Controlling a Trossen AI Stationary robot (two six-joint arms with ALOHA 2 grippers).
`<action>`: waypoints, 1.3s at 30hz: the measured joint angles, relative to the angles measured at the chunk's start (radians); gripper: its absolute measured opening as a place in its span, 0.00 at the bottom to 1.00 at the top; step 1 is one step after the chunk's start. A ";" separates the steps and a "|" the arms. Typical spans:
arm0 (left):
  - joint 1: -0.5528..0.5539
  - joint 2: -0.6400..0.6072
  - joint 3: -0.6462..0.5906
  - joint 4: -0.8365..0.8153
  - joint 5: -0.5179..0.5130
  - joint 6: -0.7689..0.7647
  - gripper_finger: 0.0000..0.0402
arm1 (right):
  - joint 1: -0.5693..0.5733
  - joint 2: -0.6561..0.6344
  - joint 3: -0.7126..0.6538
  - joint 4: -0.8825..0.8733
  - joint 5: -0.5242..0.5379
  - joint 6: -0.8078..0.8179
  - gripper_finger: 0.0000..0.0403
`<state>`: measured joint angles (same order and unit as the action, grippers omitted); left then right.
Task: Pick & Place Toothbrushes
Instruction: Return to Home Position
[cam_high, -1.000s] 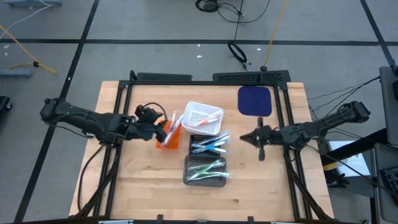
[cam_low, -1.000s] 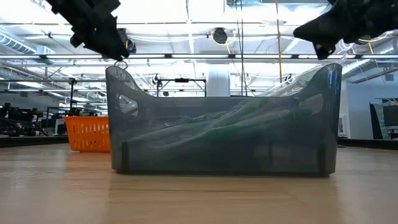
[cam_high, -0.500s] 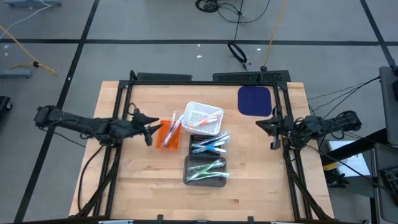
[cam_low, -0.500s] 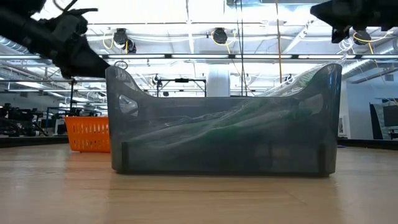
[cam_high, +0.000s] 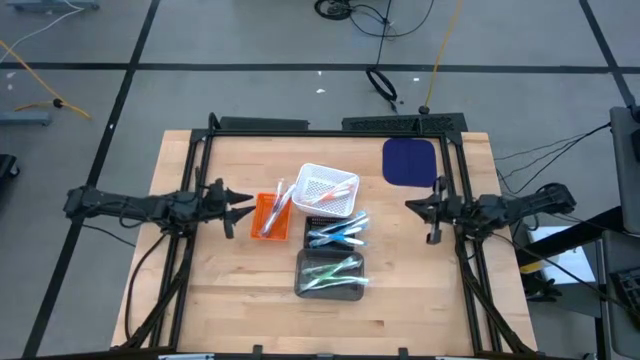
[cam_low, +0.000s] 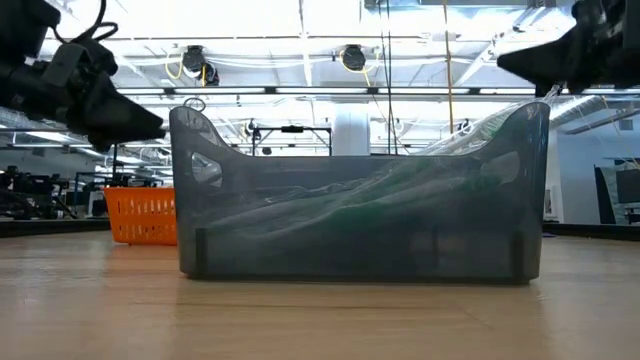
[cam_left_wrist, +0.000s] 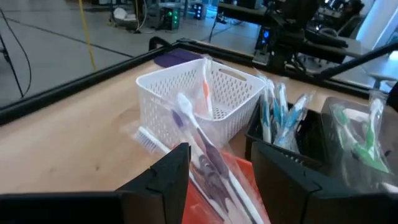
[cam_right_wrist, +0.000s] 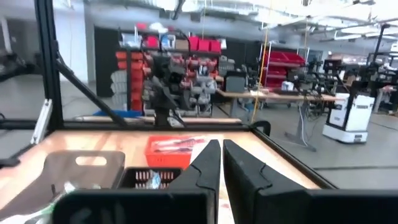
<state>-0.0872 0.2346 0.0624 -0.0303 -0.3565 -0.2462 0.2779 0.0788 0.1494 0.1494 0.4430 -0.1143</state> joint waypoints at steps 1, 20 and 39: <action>0.000 -0.007 -0.013 0.005 0.000 -0.009 0.44 | 0.001 0.000 -0.030 0.046 -0.003 -0.002 0.03; 0.000 0.020 -0.029 0.057 -0.045 0.001 0.44 | 0.001 0.012 -0.130 0.178 -0.027 -0.003 0.03; 0.000 0.020 -0.029 0.058 -0.046 0.000 0.44 | -0.204 -0.075 -0.135 0.291 -0.091 -0.140 0.04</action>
<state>-0.0872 0.2543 0.0338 0.0272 -0.4026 -0.2462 0.0736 0.0035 0.0139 0.4406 0.3519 -0.2542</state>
